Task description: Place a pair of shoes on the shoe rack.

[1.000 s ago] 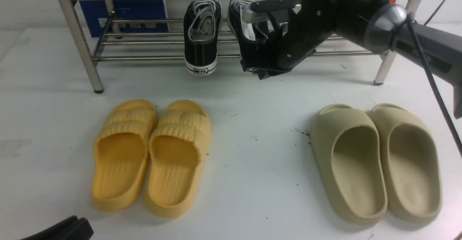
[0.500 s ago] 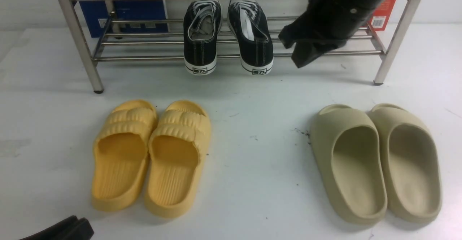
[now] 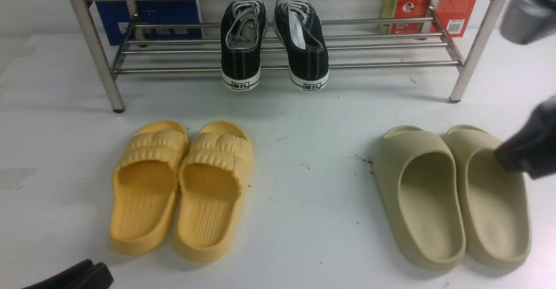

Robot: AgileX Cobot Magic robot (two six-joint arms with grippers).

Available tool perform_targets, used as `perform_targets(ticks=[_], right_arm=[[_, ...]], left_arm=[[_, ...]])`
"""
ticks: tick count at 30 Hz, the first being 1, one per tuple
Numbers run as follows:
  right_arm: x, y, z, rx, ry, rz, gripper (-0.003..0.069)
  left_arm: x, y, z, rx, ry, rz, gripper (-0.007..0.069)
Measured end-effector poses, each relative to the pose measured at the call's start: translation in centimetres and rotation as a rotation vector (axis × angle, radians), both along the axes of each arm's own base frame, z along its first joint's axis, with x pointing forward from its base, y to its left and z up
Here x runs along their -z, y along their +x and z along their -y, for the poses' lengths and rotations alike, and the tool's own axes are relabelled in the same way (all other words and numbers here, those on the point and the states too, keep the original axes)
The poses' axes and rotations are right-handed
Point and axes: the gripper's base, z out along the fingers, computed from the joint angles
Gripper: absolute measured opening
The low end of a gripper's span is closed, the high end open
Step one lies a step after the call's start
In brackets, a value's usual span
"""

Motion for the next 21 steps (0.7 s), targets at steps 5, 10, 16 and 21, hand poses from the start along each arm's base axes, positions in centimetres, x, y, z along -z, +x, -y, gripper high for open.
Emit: perform_targets(ticks=[5, 10, 16, 21], right_arm=[[-1.2, -2.6, 1.6, -0.002, 0.033, 0.055, 0.0019], [-2.3, -4.5, 3.1, 0.006, 0.052, 0.129, 0.0020], [0.7, -6.7, 6.8, 0.120, 0.036, 0.362, -0.0004], [9.2, -9.9, 9.7, 0.356, 0.055, 0.624, -0.0005]], left_arm=[[0.0, 0.0, 0.0, 0.000, 0.000, 0.000, 0.0176], [0.0, 0.0, 0.0, 0.000, 0.000, 0.000, 0.0182], [0.0, 0.0, 0.0, 0.000, 0.000, 0.000, 0.0185], [0.0, 0.0, 0.0, 0.000, 0.002, 0.001, 0.0188]])
